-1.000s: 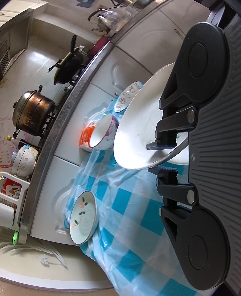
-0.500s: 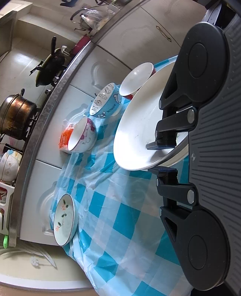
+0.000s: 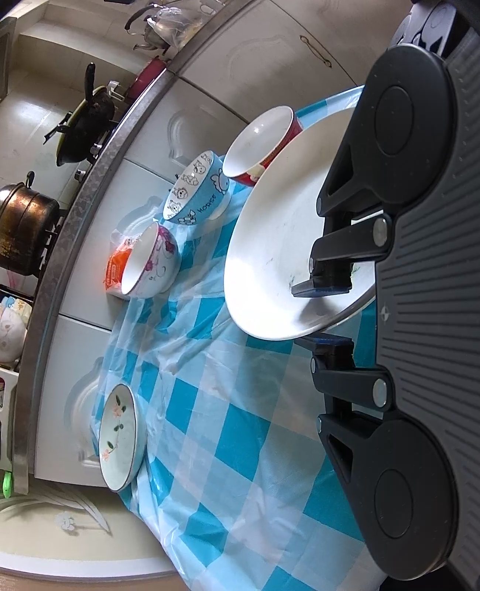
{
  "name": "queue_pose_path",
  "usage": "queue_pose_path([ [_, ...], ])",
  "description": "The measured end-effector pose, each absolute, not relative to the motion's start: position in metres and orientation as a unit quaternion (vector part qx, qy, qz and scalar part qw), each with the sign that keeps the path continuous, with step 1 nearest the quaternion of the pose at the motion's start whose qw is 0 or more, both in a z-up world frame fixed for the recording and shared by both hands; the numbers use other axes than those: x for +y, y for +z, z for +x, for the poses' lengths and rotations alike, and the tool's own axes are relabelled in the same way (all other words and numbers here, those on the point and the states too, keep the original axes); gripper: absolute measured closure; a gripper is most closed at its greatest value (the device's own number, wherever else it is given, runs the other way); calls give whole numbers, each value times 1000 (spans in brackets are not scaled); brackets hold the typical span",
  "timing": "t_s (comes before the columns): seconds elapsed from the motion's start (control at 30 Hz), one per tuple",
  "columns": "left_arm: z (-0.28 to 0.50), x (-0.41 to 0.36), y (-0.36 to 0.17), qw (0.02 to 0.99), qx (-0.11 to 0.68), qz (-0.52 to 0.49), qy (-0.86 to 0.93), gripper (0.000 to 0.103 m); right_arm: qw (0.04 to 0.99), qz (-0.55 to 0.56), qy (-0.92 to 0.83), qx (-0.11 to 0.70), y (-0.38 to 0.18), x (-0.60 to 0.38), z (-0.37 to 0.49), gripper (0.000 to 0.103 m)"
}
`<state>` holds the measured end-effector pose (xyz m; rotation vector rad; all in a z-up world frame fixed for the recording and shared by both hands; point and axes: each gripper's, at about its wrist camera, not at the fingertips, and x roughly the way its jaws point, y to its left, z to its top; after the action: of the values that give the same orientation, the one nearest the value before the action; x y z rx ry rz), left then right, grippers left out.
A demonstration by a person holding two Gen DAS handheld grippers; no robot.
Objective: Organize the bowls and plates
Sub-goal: 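Carry the white oval plate with the left gripper onto the large plate, then open the left gripper to release the stacked plate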
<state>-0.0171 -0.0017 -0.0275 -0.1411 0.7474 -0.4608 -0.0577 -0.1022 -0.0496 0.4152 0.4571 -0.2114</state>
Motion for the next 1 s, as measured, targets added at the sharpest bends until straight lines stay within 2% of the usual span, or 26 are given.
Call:
queue_pose_path([
  [0.23,-13,-5,-33,904,364,-60,-216,90,950,191,-113,220,-51,-103,-55,25],
  [0.6,-11,-1,-32,910,351,-64,-211,90,952,165,-126,227,-55,-102,-53,11],
  [0.7,-10,0,-33,910,355,-67,-206,86,947,179,-124,236,-59,-105,-51,10],
  [0.77,-9,1,-32,911,355,-67,-198,79,947,176,-127,235,-59,-104,-51,7],
  [0.83,-8,2,-30,914,353,-67,-190,54,948,171,-130,233,-59,-103,-52,5],
  [0.97,-4,7,-26,922,342,-61,-173,36,947,173,-137,233,-60,-105,-53,3],
  [1.0,-2,9,-26,922,343,-64,-171,24,947,175,-139,232,-60,-106,-53,3],
])
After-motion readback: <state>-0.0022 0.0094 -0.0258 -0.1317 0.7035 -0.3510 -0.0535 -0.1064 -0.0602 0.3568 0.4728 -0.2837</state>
